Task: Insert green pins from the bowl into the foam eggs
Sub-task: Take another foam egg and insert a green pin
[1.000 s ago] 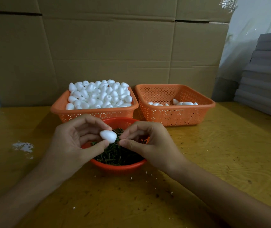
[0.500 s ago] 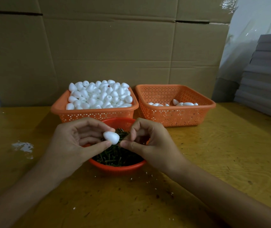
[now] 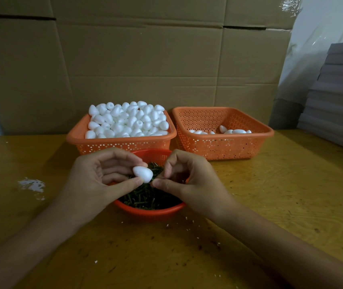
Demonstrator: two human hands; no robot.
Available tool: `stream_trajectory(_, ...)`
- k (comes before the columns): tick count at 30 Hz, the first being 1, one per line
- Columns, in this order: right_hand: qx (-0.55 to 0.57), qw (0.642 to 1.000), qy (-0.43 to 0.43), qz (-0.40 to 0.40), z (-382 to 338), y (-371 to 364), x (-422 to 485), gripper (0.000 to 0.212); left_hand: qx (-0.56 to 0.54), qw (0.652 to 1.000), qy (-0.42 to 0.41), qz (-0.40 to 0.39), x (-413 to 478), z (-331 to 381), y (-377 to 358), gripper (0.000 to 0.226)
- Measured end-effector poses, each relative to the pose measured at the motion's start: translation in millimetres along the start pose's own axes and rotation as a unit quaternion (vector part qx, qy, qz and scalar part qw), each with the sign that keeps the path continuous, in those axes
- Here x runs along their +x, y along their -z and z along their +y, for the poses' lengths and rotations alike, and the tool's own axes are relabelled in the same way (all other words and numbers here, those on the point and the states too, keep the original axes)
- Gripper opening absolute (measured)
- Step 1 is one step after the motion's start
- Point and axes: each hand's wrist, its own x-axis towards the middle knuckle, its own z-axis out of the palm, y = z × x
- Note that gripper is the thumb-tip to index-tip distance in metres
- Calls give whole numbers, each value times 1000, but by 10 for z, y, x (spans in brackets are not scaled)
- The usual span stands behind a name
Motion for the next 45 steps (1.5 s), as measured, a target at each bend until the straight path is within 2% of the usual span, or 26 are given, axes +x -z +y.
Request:
stream_trajectory(4, -11, 1000, 0, -1, 1, -8, 1, 27, 0, 1000, -4, -8, -2, 6, 12, 31)
stream_trajectory(11, -26, 1000, -12, -6, -3, -9, 3, 28, -9, 1000, -6, -4, -7, 14, 2, 35)
stream_trajectory(29, -45, 999, -4, -27, -19, 15, 6, 29, 43, 998, -31, -24, -33, 11, -26, 26)
stream_trajectory(37, -35, 999, -10, -24, -61, 23, -7, 29, 58, 997, -40, -19, -49, 12, -38, 39)
stream_trajectory(45, -28, 999, -15, -24, -71, 25, -10, 29, 54, 997, -45, -12, -50, 3, -50, 25)
